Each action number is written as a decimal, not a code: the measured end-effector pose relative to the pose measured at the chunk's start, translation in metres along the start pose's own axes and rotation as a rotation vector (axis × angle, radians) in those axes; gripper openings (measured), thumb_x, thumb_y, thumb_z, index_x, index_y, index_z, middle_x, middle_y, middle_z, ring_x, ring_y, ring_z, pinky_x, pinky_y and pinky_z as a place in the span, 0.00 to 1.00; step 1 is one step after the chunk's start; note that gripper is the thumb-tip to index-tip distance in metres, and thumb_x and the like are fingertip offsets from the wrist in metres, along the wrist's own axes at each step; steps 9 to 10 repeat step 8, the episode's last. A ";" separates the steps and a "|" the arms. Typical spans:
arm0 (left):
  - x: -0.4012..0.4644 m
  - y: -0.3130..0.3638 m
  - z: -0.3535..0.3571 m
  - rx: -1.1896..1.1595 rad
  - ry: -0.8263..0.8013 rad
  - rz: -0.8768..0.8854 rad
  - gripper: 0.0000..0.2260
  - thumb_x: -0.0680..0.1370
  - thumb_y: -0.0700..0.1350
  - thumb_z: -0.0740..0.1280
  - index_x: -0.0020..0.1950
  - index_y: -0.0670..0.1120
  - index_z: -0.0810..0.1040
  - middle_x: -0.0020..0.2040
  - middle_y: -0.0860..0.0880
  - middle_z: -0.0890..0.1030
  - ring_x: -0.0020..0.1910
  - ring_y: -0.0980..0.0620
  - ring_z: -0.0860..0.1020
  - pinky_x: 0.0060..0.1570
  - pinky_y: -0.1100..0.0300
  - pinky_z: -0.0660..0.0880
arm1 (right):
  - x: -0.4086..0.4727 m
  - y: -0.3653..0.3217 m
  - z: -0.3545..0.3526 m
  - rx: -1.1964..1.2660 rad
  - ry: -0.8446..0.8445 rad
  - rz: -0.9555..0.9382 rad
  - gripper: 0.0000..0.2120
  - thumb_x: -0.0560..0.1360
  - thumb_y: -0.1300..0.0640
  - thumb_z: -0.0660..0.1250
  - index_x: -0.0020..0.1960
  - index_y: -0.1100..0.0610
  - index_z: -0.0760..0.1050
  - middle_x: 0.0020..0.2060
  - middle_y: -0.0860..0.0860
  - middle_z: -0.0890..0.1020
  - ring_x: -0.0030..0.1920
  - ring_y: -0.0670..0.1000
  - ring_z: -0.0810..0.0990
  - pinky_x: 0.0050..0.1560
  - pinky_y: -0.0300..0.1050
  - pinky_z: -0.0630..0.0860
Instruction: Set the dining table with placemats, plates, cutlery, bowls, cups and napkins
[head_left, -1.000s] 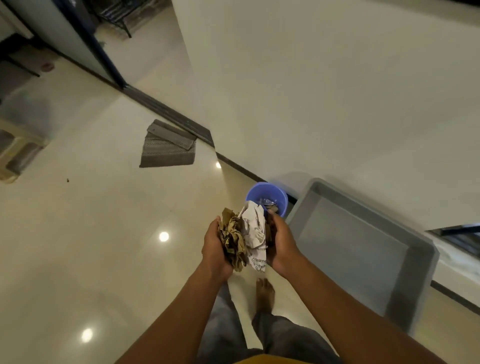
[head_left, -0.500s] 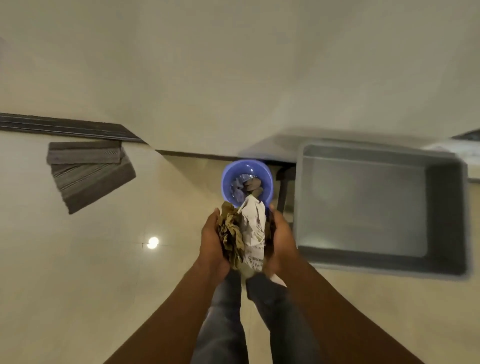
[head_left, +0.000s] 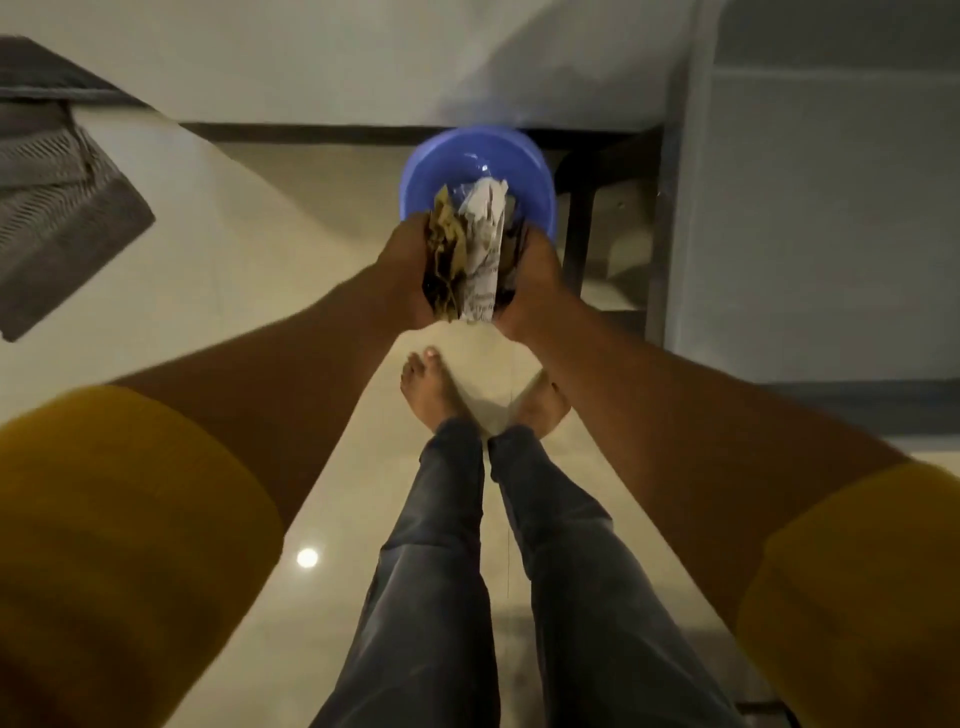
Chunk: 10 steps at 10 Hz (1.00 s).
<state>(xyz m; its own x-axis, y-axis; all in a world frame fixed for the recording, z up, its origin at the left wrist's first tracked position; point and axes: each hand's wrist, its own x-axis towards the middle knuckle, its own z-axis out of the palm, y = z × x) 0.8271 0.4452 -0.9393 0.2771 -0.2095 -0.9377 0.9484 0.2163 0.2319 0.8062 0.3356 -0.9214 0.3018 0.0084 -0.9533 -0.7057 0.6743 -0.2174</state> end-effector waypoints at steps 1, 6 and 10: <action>0.041 -0.111 -0.008 0.166 0.330 -0.010 0.23 0.87 0.54 0.52 0.71 0.44 0.77 0.72 0.43 0.78 0.70 0.46 0.76 0.55 0.80 0.67 | 0.003 -0.006 0.010 -0.080 -0.047 0.065 0.33 0.87 0.40 0.46 0.79 0.63 0.65 0.76 0.63 0.70 0.74 0.64 0.70 0.68 0.58 0.71; 0.114 -0.127 -0.065 0.363 0.457 0.049 0.28 0.83 0.65 0.51 0.75 0.51 0.72 0.76 0.50 0.74 0.72 0.48 0.72 0.77 0.49 0.63 | 0.017 -0.024 0.010 0.015 0.037 0.022 0.21 0.88 0.53 0.52 0.74 0.64 0.68 0.73 0.63 0.73 0.72 0.64 0.73 0.71 0.55 0.72; -0.060 -0.011 0.007 0.207 0.065 0.016 0.07 0.84 0.49 0.62 0.57 0.48 0.77 0.57 0.48 0.82 0.57 0.43 0.79 0.69 0.45 0.75 | -0.019 -0.014 -0.002 -0.223 0.138 -0.090 0.20 0.86 0.50 0.57 0.73 0.58 0.72 0.55 0.55 0.82 0.47 0.53 0.82 0.30 0.40 0.77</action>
